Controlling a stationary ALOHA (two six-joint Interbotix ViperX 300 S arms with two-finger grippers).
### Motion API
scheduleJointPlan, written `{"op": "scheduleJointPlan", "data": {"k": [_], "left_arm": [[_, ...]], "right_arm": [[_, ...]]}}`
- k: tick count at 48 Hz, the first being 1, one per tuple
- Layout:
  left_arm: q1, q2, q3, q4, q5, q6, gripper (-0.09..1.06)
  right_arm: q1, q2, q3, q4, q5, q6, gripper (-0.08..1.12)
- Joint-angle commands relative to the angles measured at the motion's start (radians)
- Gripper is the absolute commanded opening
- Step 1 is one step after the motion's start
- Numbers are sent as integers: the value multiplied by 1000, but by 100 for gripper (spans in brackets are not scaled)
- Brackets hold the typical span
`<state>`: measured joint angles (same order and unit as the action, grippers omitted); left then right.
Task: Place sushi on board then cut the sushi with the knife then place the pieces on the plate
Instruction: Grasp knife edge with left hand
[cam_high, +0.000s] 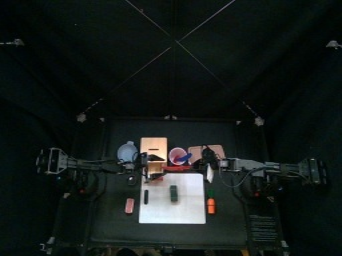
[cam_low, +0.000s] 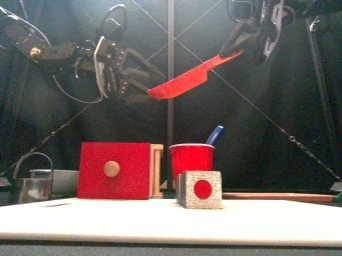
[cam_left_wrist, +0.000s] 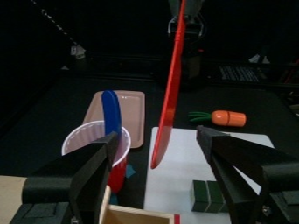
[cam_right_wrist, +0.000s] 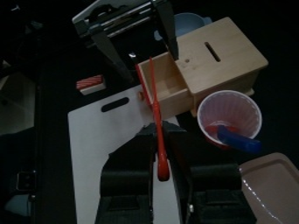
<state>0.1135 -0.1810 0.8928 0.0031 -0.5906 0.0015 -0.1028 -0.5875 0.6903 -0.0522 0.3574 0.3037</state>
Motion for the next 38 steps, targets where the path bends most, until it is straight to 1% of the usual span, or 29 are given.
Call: {"op": "scheduleJointPlan", "data": {"k": [1,4,9,16,20,25,38], "left_arm": [[2,23,-55,0,-9,2,101],[3,26,-64,0,-5,2,100],[3,25,-67,0,0,2,96],[-2,31,-67,5,5,2,85],[-5,32,-67,12,21,2,79],[-5,31,-71,11,46,2,74],[-6,26,-77,11,92,0,71]], "right_arm": [[6,-15,-11,2,-11,-2,48],[9,-17,-8,2,-9,0,48],[17,-18,-6,2,-11,0,48],[18,-18,-6,0,-15,0,48],[20,-18,-6,0,-21,-2,48],[21,-18,-6,-5,-25,-2,48],[21,-18,-5,2,-26,0,48]]}}
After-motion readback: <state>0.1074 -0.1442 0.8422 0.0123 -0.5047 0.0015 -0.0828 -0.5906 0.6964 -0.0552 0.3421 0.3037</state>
